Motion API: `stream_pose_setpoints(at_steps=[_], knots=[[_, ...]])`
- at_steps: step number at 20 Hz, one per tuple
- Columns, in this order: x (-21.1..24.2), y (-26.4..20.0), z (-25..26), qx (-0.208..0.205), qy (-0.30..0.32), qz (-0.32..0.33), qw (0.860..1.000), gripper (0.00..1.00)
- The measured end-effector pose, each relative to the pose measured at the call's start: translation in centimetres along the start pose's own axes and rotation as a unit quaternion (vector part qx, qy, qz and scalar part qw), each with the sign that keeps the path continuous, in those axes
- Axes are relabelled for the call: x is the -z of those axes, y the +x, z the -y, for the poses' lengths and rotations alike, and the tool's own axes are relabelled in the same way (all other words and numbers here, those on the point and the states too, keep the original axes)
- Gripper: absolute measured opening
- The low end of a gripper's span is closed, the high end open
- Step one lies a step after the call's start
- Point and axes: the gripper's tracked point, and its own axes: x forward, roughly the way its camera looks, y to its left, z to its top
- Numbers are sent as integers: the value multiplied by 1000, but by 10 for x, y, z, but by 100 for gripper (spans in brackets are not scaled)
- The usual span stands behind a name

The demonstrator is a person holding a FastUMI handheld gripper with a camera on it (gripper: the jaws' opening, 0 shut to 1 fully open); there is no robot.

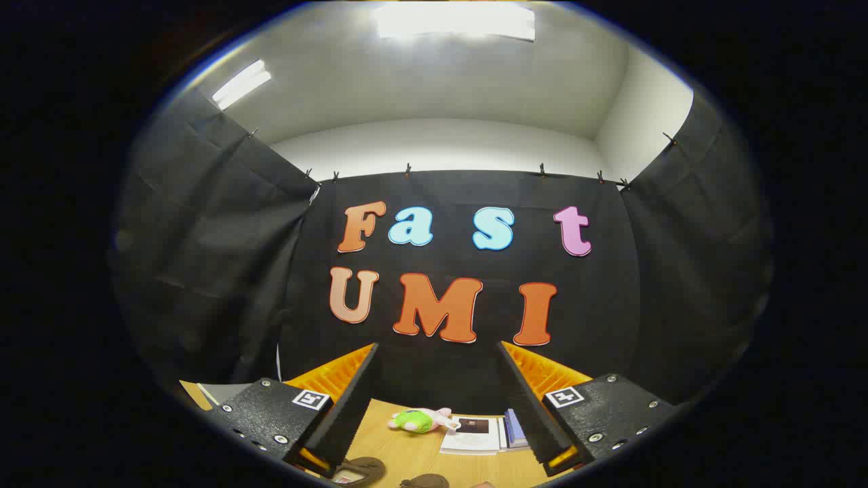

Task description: Open the storage box then place both shoes into the box .Put the left shoe in first, then the right shoe, with the right side of both shoes facing outward in a uniform manner.

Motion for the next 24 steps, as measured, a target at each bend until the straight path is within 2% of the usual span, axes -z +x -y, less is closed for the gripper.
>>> stream_pose_setpoints(at_steps=[15, 24], knots=[[1, -4, -4, -6, 6, -4, 1000, 100], [20, 0, -35, -44, 34, -30, 998, 100]])
